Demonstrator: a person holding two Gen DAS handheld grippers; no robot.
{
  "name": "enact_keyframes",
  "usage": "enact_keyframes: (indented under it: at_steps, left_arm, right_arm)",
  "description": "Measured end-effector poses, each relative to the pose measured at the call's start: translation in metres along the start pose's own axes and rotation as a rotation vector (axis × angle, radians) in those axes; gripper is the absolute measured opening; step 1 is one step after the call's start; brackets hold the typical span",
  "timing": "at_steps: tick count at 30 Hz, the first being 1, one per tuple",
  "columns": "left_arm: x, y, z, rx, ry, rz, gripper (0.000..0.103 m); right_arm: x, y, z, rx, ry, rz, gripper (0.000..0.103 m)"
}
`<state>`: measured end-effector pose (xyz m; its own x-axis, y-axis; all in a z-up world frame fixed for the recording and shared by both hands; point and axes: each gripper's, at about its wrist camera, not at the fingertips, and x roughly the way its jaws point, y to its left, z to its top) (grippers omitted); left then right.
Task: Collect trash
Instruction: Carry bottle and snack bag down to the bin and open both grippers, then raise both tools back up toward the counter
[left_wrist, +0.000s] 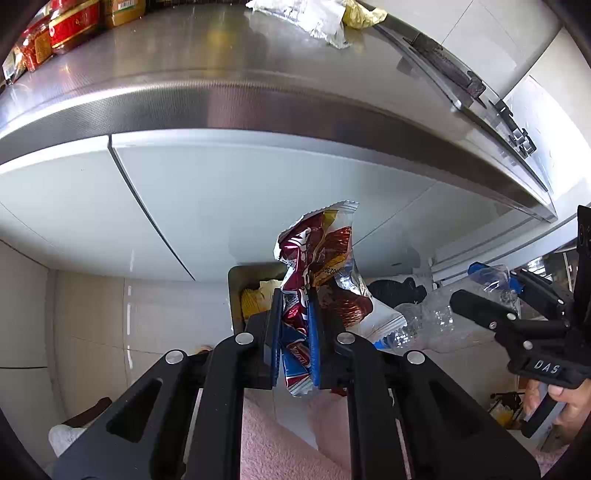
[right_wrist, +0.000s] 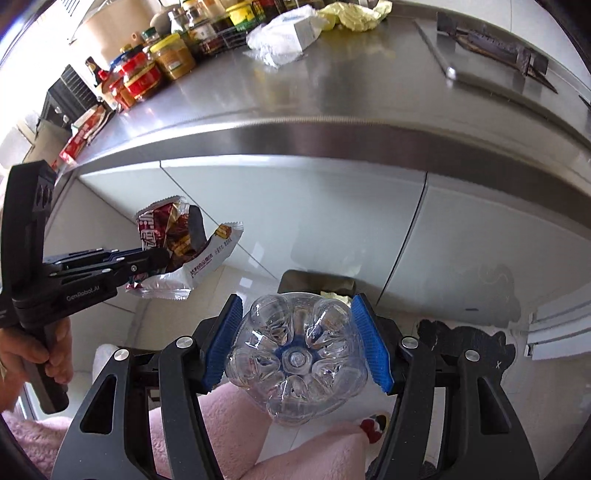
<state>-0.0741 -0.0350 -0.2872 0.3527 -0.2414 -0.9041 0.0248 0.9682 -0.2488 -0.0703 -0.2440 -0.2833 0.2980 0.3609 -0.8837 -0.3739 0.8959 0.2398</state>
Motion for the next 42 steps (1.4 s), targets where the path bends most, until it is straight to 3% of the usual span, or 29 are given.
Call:
enact_keyframes:
  at_steps: [15, 28, 32, 33, 35, 36, 42]
  left_arm:
    - [0.125, 0.031, 0.014, -0.038, 0.220, 0.014, 0.011]
    - [0.171, 0.044, 0.015, -0.070, 0.263, 0.007, 0.012]
    - [0.172, 0.046, 0.016, -0.071, 0.263, 0.003, 0.021]
    - [0.171, 0.046, 0.016, -0.069, 0.261, 0.009, 0.024]
    - [0.171, 0.045, 0.017, -0.061, 0.257, 0.020, 0.027]
    - [0.170, 0.045, 0.018, -0.060, 0.256, 0.019, 0.030]
    - [0.158, 0.041, 0.021, -0.059, 0.236, 0.016, 0.046]
  right_arm:
    - [0.135, 0.010, -0.025, -0.052, 0.104, -0.037, 0.063]
    - [0.186, 0.008, -0.021, -0.006, 0.145, -0.053, 0.063]
    - [0.190, 0.008, -0.018, 0.013, 0.144, -0.049, 0.066]
    - [0.189, 0.009, -0.017, 0.014, 0.138, -0.054, 0.070]
    - [0.187, 0.009, -0.016, 0.017, 0.125, -0.068, 0.090]
    - [0.186, 0.009, -0.015, 0.019, 0.122, -0.075, 0.092]
    - [0.175, 0.007, -0.013, 0.030, 0.130, -0.085, 0.093]
